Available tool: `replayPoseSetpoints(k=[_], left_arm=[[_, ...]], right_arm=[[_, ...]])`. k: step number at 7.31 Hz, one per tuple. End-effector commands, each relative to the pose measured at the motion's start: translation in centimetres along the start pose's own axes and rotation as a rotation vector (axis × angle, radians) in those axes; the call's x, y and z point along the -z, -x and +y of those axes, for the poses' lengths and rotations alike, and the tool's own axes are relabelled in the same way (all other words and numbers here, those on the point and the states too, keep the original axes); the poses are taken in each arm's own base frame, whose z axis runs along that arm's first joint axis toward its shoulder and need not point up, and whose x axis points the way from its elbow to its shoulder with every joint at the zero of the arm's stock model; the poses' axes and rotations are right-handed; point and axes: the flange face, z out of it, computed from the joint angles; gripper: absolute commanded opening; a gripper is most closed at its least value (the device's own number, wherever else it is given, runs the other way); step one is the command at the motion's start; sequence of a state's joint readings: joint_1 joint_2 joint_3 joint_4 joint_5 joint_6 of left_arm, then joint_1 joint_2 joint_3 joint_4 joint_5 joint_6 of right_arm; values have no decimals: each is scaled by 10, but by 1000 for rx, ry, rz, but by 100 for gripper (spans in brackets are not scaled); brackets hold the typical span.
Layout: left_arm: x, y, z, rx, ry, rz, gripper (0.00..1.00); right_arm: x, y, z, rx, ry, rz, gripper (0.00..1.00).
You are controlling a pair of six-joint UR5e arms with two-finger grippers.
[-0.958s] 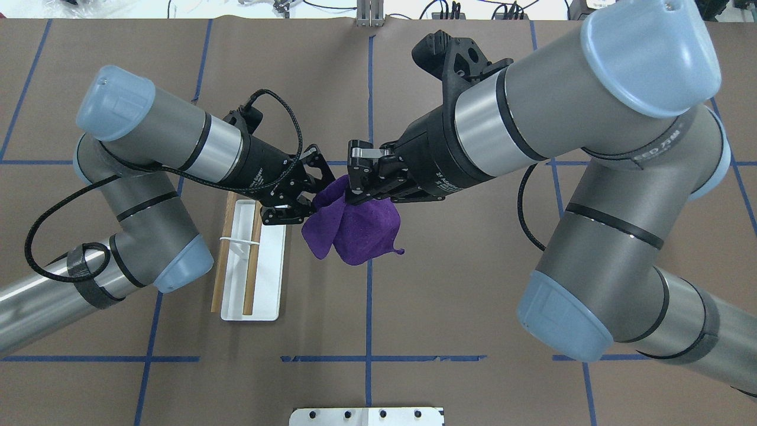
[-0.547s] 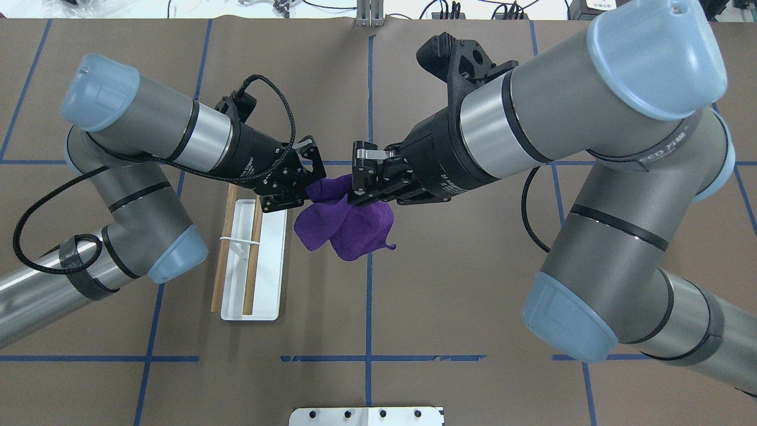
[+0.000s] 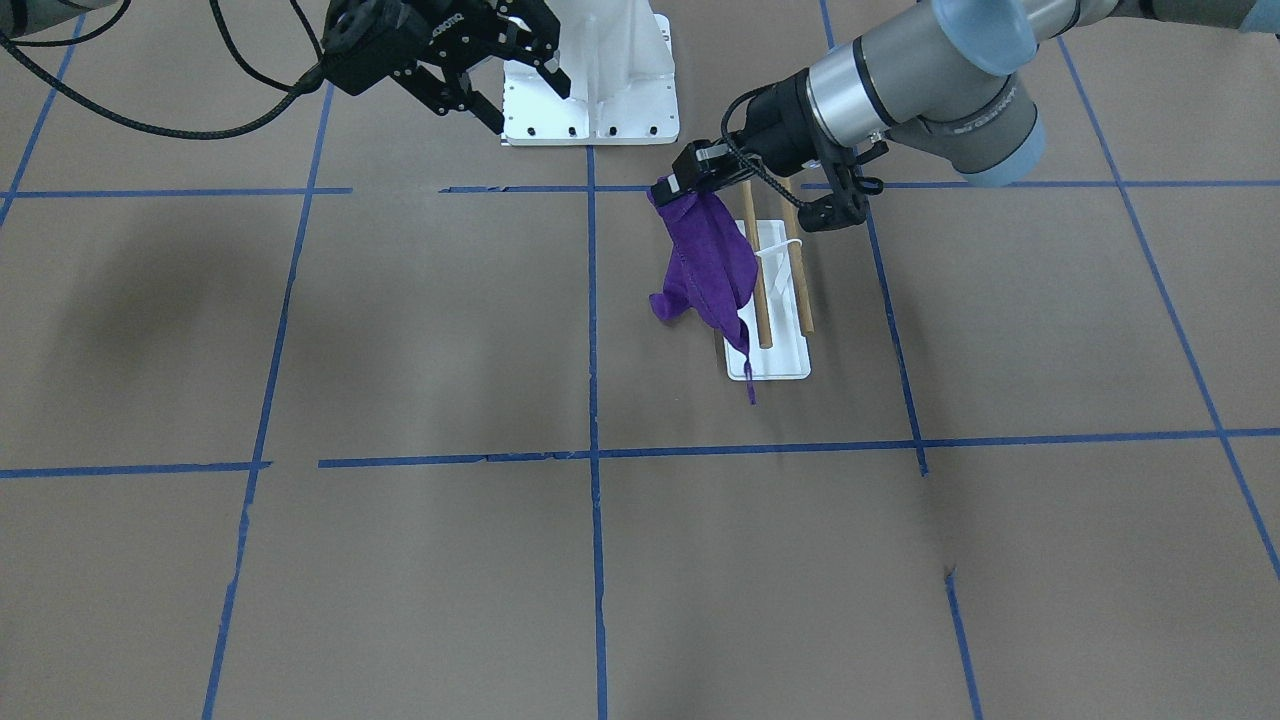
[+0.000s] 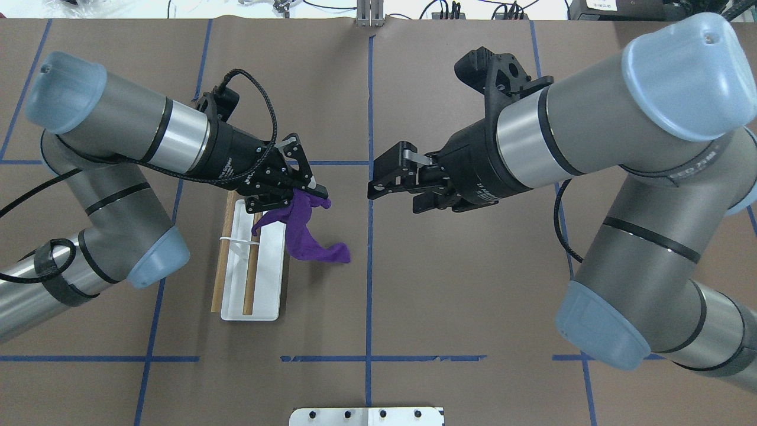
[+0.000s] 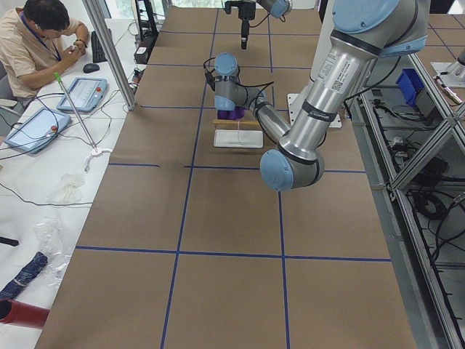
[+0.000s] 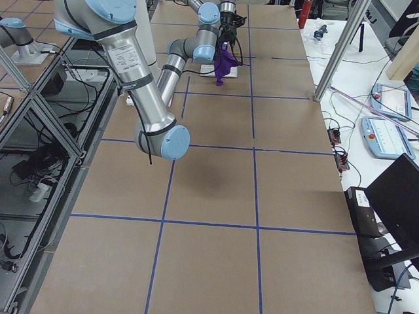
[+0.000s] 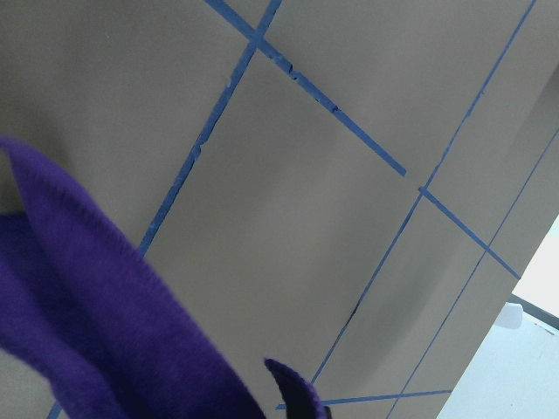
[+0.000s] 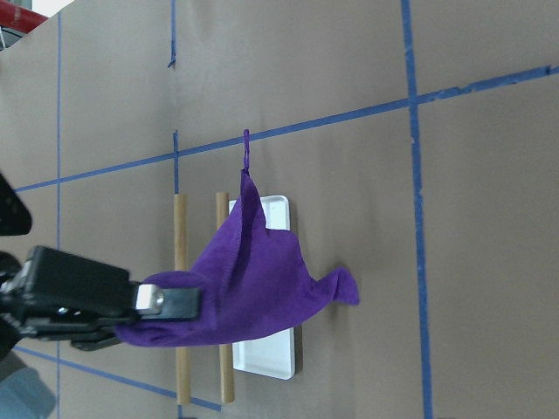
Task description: Hang towel on rack
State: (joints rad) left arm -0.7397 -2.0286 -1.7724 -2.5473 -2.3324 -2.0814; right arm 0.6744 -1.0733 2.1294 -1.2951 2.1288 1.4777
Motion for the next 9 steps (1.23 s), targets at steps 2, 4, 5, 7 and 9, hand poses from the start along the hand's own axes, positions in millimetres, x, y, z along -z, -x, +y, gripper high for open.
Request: replayPoseSetpoints(k=[2, 4, 5, 7, 9], left_arm=[[49, 64, -15, -104, -52, -38, 0], [103, 101, -40, -164, -36, -53, 0], [107, 112, -47, -186, -46, -65, 0], [104, 124, -65, -181, -64, -88, 2], [107, 158, -89, -149, -94, -130, 73]], right_arm=[[-1, -41, -19, -36, -63, 71, 100], [-2, -45, -20, -39, -71, 80, 100], [-2, -48, -21, -41, -75, 84, 100], [-1, -49, -22, -42, -78, 86, 100], [-1, -64, -26, -57, -116, 114, 100]])
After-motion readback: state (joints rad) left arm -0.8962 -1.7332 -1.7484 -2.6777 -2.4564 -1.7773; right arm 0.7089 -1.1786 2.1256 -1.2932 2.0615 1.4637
